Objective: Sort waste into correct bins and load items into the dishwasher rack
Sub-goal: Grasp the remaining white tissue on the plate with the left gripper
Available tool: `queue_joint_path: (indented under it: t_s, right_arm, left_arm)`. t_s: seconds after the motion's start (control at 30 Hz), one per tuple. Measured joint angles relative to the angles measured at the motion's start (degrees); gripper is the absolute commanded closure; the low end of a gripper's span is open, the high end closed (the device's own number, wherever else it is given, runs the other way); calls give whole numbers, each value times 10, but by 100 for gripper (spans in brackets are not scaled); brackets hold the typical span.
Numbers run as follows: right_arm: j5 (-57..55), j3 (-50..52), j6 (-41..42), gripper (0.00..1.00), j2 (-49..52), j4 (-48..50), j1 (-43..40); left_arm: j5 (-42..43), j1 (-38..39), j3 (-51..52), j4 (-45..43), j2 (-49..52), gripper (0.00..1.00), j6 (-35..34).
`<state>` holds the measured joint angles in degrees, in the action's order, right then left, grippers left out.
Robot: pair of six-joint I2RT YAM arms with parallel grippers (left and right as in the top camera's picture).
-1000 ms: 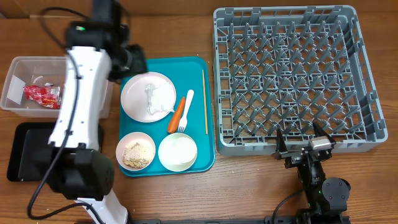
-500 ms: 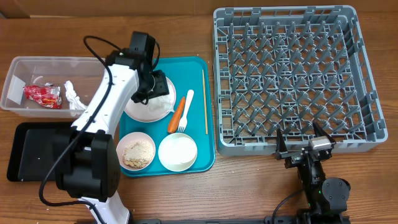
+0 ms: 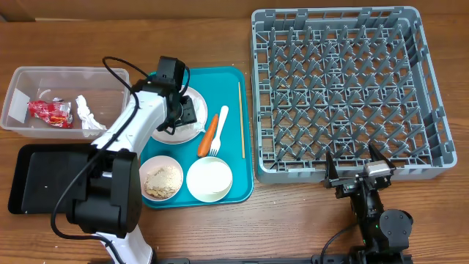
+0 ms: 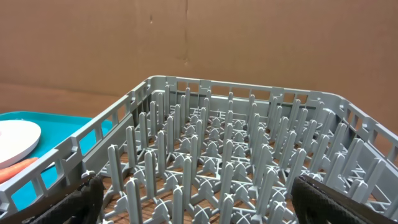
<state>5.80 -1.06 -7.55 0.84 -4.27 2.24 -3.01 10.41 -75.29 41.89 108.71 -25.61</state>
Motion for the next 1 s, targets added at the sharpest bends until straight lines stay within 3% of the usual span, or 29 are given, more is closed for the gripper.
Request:
queue_joint_path:
  t_s: [0.13, 0.27, 0.73, 0.83, 1.0]
  right_arm:
    - [0, 0, 0, 0, 0, 0, 0]
    - [0, 0, 0, 0, 0, 0, 0]
    - [0, 0, 0, 0, 0, 0, 0]
    - [0, 0, 0, 0, 0, -1, 0]
    - [0, 0, 0, 0, 0, -1, 0]
  left_arm:
    - [-6, 0, 21, -39, 0, 44, 0]
    - [-7, 0, 27, -65, 0, 56, 0]
    - [-31, 0, 28, -75, 0, 57, -2]
    - [-34, 0, 28, -74, 0, 67, -2]
    - [-37, 0, 30, -75, 0, 66, 0]
